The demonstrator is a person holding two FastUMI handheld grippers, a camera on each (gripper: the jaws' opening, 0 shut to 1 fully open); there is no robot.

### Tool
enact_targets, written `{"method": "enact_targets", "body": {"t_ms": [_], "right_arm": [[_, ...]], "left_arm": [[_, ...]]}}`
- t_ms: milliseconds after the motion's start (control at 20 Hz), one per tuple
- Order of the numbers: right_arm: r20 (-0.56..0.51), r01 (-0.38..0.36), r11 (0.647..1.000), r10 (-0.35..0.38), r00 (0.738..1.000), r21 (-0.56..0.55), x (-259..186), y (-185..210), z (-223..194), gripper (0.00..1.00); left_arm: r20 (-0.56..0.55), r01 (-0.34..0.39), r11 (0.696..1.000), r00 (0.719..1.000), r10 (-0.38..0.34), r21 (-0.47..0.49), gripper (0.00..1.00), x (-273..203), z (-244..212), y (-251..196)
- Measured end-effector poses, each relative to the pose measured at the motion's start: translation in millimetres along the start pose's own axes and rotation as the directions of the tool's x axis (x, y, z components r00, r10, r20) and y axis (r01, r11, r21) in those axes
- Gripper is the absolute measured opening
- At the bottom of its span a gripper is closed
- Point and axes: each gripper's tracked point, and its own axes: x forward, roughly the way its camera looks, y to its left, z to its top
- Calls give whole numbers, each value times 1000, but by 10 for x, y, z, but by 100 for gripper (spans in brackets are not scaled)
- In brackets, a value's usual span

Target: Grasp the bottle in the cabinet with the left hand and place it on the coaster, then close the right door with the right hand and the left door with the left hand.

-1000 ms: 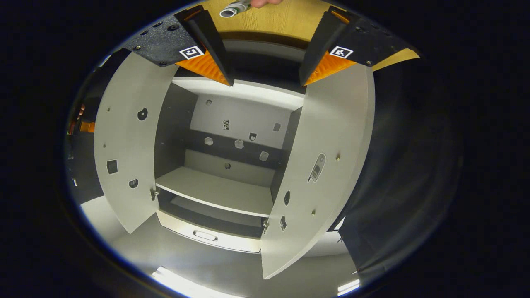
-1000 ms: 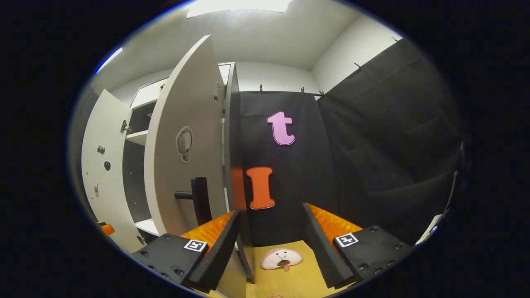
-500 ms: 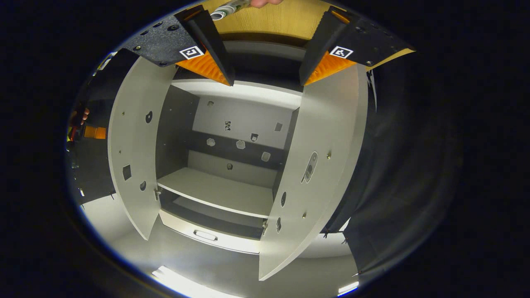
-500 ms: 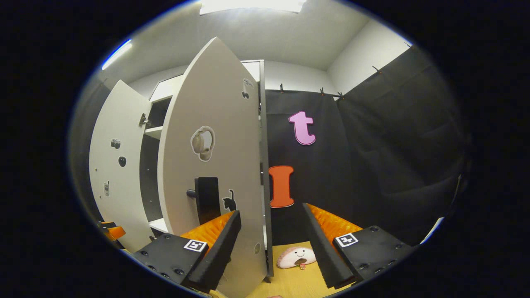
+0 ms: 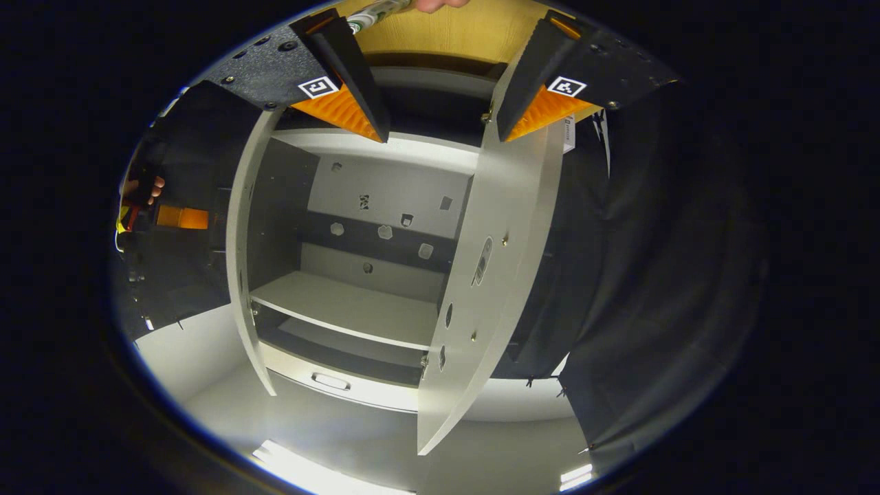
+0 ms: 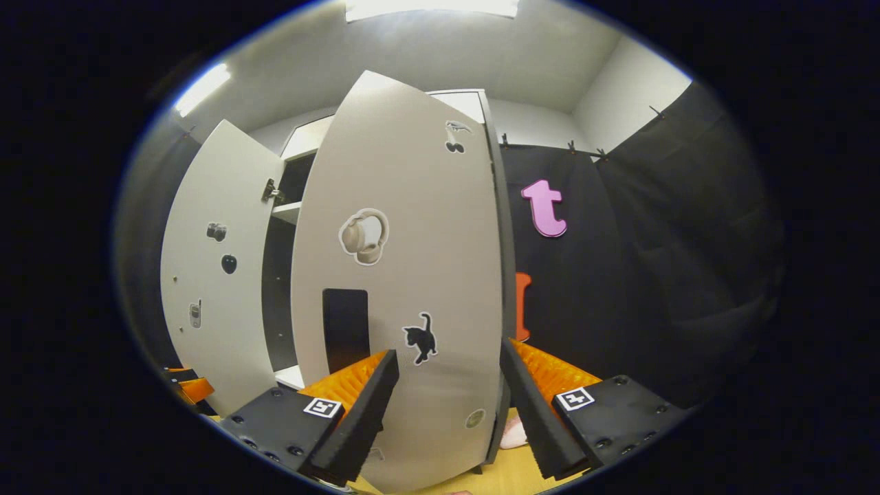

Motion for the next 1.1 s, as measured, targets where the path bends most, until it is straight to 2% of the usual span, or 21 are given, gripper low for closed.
{"method": "enact_targets", "body": {"t_ms": [200,500,700,900,1100], "right_arm": [[-21,-67,997,67,998,32,46,253,-35,98],[-56,-100,994,102,993,36,204,442,-159,98],[-61,-97,995,98,993,21,306,503,-185,97],[-65,-83,997,83,994,3,387,550,-200,97],[-77,-79,997,78,994,-7,484,593,-229,97]], "left_arm": [[6,-36,999,999,36,2,95,-62,26,110],[35,-92,996,995,92,10,95,-208,162,262],[59,-168,986,984,167,3,95,-363,276,522],[112,-286,958,952,285,-12,95,-523,477,933],[204,-417,909,889,409,-4,94,-699,805,1418]]}}
